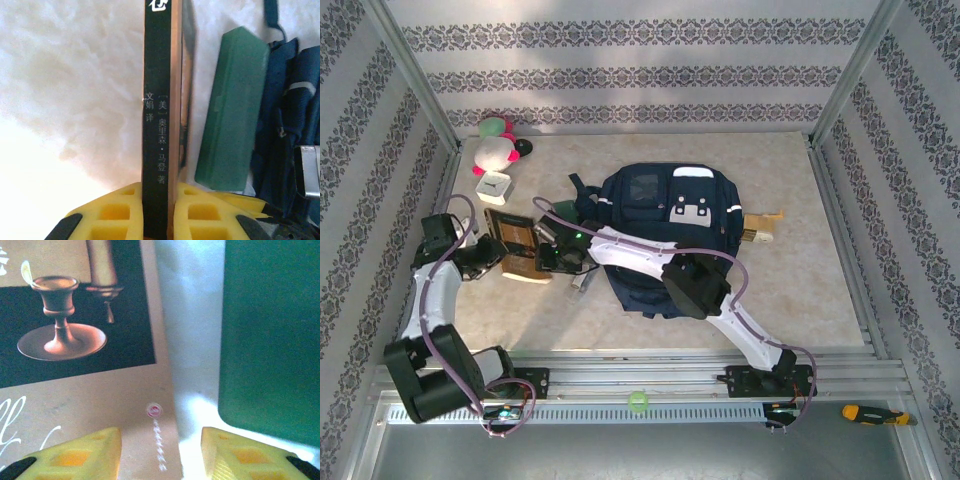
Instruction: Pack the student bag
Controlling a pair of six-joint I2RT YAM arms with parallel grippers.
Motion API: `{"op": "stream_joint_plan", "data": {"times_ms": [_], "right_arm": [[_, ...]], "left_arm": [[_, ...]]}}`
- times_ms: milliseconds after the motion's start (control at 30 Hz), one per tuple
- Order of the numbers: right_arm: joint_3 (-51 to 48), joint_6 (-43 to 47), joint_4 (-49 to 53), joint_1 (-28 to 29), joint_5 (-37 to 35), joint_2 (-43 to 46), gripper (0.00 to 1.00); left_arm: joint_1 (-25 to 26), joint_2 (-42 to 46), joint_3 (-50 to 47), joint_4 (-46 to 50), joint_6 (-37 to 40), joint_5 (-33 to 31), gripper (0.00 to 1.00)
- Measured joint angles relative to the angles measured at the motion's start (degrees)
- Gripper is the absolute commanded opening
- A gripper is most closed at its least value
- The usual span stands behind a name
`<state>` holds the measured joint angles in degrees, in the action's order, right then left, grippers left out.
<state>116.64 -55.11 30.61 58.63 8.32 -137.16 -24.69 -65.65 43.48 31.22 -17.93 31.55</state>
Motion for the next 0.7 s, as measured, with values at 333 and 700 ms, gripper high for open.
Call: {"op": "stream_joint_plan", "data": {"times_ms": [333, 700], "right_arm": [[-11.30, 3.06, -2.38, -1.03, -2.29, 20.26, 0.71], [-44.37, 19.93, -22.62, -4.55, -6.45, 52.76, 0.94]], "left_arm": [[-0.02, 10.25, 9.84, 6.47, 6.34, 5.57, 0.00], [0.61, 10.67, 11.58, -12.02, -3.72, 31.93, 0.00]]}}
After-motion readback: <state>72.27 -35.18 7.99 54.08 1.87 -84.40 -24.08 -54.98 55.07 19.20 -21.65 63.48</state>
